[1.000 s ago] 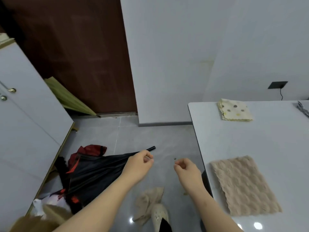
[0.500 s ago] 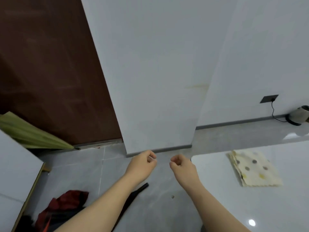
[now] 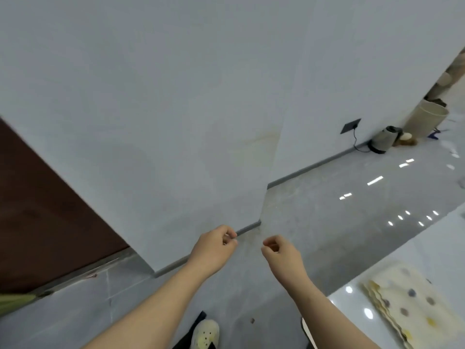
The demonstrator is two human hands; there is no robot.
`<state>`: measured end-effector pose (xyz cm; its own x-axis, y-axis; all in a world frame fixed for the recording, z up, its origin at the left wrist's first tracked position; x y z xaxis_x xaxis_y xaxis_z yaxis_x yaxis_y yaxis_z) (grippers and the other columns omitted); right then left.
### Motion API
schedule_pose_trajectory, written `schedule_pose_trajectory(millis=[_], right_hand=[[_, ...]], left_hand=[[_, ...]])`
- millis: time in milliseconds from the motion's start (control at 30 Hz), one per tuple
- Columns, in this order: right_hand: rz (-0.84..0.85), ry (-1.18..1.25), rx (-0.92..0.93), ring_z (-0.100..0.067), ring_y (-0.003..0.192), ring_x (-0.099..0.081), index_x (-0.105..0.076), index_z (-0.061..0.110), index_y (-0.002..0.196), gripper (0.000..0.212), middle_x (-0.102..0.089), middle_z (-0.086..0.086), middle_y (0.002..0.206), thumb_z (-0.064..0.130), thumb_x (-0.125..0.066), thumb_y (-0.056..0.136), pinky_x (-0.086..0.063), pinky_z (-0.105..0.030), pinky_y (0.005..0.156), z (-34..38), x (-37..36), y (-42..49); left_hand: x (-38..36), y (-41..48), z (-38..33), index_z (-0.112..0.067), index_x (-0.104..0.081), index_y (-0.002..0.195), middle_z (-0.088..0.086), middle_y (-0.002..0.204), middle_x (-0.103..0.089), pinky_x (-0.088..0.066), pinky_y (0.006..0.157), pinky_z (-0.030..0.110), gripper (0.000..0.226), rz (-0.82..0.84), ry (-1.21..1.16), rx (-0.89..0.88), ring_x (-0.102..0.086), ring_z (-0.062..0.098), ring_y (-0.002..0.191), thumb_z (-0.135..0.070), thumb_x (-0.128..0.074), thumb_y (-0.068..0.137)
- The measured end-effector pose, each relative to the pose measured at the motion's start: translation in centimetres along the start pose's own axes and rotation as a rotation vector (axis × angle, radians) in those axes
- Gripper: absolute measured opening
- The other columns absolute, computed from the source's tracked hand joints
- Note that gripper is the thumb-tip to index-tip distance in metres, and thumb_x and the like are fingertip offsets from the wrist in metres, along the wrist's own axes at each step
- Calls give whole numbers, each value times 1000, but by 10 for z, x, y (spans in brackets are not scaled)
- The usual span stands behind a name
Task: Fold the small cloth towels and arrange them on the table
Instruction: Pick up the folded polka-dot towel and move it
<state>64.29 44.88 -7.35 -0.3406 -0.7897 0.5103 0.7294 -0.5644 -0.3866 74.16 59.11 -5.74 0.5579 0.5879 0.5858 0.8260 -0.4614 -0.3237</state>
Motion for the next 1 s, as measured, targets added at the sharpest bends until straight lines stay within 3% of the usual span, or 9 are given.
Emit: schedule_pose_trajectory(millis=[167, 300, 433, 533, 700, 1000], right_hand=[[-72, 37, -109, -9, 72, -50, -59, 13, 105, 19, -53, 8, 79, 16, -49, 89, -40, -23, 59, 0, 3, 45], [-146, 59, -183, -4, 68, -49, -57, 14, 109, 22, -53, 10, 81, 17, -47, 90, -40, -18, 57, -11, 29, 80], [-218, -106, -216, -20, 102, -55, -53, 18, 117, 29, -59, -2, 113, 23, -44, 90, -45, -32, 83, -21, 76, 120], [-283, -264, -249, -21, 116, -49, -49, 18, 125, 35, -56, -2, 125, 24, -42, 91, -40, -34, 93, -34, 123, 144], [-421, -305, -323, -22, 115, -47, -47, 19, 127, 36, -56, -1, 125, 25, -39, 93, -38, -32, 93, -51, 201, 161], [-761, -202, -560, -23, 113, -49, -51, 18, 123, 33, -57, -2, 124, 23, -43, 92, -38, -32, 90, -106, 301, 128]], left_hand=[[-8, 64, -11, -27, -55, 89, -13, 79, -56, -47, 74, 24, 5, 144, 95, -48, -57, 12, 83, -23, -52, 89], [-35, 113, -46, -24, -58, 95, -9, 84, -59, -46, 77, 23, 9, 258, 200, -133, -56, 11, 82, -23, -52, 89], [-81, 161, -113, -18, -59, 109, -2, 99, -63, -43, 79, 24, 22, 370, 429, -342, -58, 16, 93, -24, -49, 90], [-121, 195, -163, -20, -56, 113, 0, 113, -61, -43, 82, 28, 25, 425, 617, -483, -56, 19, 104, -24, -45, 91], [-184, 220, -245, -19, -50, 123, 2, 125, -56, -42, 88, 28, 30, 523, 775, -707, -53, 20, 113, -25, -40, 95], [-307, 202, -345, -19, -51, 121, 2, 122, -57, -43, 91, 29, 29, 768, 804, -1075, -52, 20, 113, -25, -43, 94]])
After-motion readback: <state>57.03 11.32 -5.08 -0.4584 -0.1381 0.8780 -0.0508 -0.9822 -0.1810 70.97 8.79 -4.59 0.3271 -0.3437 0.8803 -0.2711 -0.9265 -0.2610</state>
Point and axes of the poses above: each hand's wrist, its own y-axis towards the middle knuckle, its own x-axis out of the back of the hand, z = x × y, the point moved 10 cm from there along y, towards the middle knuckle
